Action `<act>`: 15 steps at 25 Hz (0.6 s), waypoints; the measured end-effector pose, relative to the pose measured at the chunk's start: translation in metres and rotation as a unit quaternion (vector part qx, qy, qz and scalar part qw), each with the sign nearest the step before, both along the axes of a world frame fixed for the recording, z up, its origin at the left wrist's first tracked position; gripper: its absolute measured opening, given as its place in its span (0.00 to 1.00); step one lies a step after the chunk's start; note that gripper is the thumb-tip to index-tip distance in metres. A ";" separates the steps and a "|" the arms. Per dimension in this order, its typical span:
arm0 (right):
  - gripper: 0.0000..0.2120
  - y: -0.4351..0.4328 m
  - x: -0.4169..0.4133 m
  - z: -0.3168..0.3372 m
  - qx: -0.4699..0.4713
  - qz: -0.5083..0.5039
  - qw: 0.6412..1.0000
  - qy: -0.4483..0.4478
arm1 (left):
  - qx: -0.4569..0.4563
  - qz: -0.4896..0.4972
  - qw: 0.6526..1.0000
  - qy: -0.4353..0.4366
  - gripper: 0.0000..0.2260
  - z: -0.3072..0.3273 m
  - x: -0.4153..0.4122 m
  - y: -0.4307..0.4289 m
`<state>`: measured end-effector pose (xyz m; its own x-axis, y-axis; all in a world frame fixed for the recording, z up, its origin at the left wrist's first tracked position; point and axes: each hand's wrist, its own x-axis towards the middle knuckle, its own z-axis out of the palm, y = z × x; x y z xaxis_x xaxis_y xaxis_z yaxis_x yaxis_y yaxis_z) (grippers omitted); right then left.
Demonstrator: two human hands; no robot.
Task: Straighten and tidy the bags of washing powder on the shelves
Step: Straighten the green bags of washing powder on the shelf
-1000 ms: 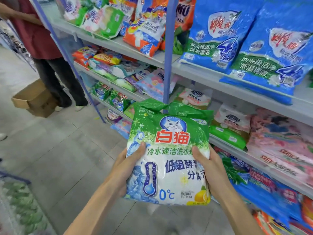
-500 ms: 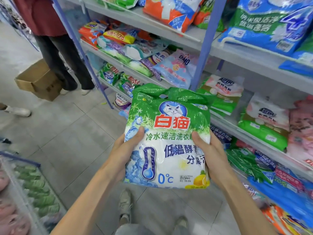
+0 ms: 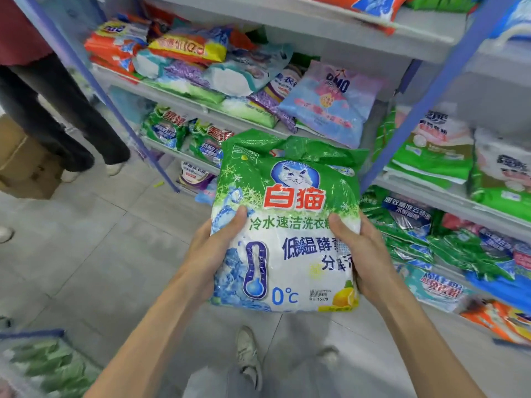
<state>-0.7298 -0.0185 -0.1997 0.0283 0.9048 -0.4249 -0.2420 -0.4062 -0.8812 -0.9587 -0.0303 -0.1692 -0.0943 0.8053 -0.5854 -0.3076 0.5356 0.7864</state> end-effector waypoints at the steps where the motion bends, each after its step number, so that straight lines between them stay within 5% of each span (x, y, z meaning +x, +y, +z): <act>1: 0.17 0.004 -0.005 -0.003 -0.002 -0.010 1.000 -0.003 | -0.001 -0.007 1.000 -0.004 0.14 -0.002 -0.005 0.009; 8: 0.17 0.036 -0.012 -0.024 0.003 -0.041 0.999 -0.008 | 0.007 -0.058 0.998 -0.007 0.16 -0.026 -0.017 0.065; 13: 0.35 0.062 -0.023 -0.045 0.002 -0.057 0.998 -0.011 | -0.007 -0.115 0.993 -0.010 0.21 -0.046 -0.035 0.101; 15: 0.26 0.076 -0.028 -0.049 0.019 -0.068 0.997 -0.008 | -0.002 -0.134 0.991 0.003 0.23 -0.051 -0.042 0.121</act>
<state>-0.7582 0.0573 -0.2488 0.1583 0.9077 -0.3886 -0.2789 -0.3364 -0.8995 -1.0011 0.0905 -0.2200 0.1195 0.7996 -0.5885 -0.1503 0.6005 0.7854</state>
